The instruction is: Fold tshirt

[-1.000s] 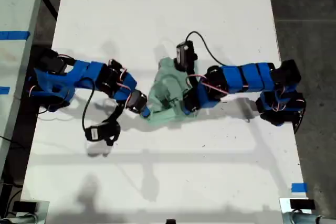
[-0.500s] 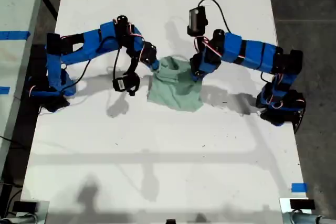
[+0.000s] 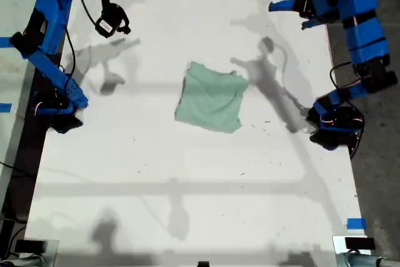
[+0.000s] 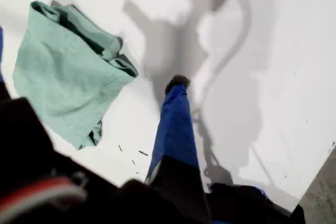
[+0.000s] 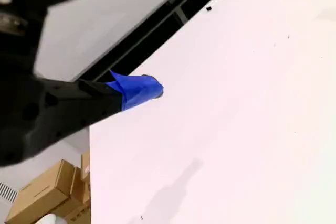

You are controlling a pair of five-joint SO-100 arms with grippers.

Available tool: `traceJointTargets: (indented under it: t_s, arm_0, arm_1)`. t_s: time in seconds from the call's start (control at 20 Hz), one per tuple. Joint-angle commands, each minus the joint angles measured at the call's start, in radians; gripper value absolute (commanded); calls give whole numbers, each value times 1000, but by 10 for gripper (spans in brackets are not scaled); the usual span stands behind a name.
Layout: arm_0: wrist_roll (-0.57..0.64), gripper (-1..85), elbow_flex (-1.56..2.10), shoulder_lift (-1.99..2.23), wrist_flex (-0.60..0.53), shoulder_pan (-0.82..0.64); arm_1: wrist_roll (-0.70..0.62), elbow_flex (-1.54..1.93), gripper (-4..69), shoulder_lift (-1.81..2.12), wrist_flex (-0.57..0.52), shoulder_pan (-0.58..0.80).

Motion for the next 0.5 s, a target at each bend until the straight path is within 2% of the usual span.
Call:
traceJointTargets:
  t_s: [0.0,0.1,0.15,0.2,0.25,0.3,0.4,0.45]
  arm_0:
    - [5,304,175,167,-69,32]
    - [-18,241,462,351,-204,101]
    - [-52,160,640,477,-285,132]
    - [-71,94,821,604,-374,172]
    - [-115,49,960,692,-402,212]
    - [-176,23,1095,769,-423,262]
    - [-322,1,1328,902,-509,426]
    - [-391,1,1430,962,-557,503]
  arm_1:
    - [15,227,510,273,0,-9]
    - [97,462,444,476,-15,-84]
    - [147,571,404,588,-28,-133]
    - [213,667,342,707,-60,-224]
    - [284,755,279,818,-109,-333]
    - [362,836,225,897,-140,-431]
    - [499,999,34,1000,-199,-612]
    - [577,1088,-16,1035,-242,-693]
